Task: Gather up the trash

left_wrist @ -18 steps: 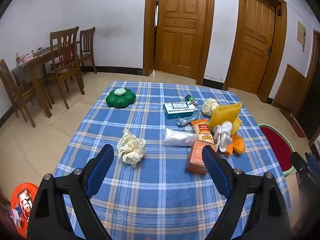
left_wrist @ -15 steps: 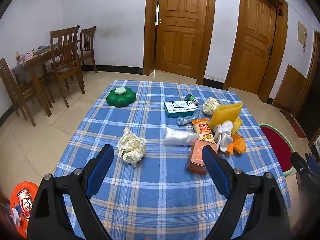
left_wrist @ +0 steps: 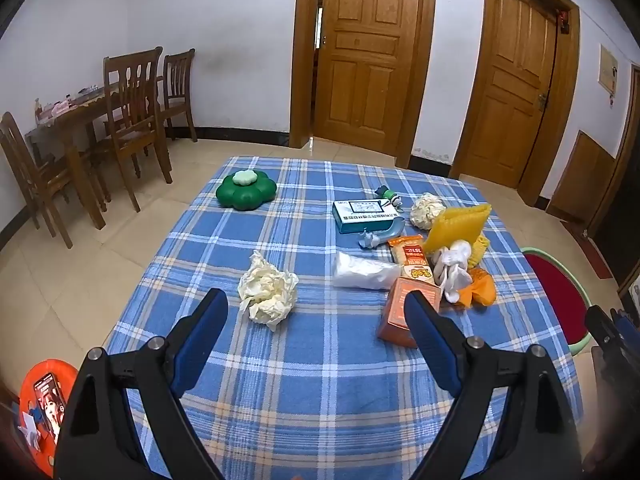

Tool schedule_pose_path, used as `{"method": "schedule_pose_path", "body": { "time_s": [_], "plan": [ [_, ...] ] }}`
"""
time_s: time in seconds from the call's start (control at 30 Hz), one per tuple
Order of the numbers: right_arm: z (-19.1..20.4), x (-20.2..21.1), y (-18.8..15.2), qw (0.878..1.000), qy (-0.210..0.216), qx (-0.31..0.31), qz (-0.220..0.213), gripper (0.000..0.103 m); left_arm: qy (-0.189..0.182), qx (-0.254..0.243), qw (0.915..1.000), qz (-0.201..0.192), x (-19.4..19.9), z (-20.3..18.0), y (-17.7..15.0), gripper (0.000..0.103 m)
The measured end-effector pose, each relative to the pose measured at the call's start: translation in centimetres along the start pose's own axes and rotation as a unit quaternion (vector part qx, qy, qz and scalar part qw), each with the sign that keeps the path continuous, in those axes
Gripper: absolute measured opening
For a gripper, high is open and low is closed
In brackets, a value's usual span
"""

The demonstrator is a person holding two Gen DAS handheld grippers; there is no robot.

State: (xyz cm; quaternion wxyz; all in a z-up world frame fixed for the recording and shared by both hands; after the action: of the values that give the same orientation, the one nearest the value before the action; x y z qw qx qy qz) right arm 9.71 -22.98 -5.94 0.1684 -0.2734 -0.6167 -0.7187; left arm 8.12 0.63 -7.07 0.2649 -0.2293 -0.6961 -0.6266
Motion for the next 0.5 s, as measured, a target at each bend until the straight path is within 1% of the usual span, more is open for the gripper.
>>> {"method": "schedule_pose_path", "body": {
  "time_s": [0.5],
  "plan": [
    [-0.11,0.0,0.02,1.0,0.0,-0.001,0.001,0.103,0.002,0.002,1.0,0.0,-0.26,0.17,-0.01,0.09]
  ]
}}
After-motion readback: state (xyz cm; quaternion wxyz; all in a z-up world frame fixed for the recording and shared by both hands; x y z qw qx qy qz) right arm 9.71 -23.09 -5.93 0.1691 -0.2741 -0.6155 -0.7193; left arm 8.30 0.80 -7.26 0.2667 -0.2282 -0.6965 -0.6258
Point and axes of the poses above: each gripper's, at about its wrist camera, not at the fingertips, and x roughly against the way its jaws point, z to its left, y to its top, the point moved 10 cm from there along -x, roughly the way its jaws point, and after that the axes turned 2 degrees about z, right-handed, at the moved point
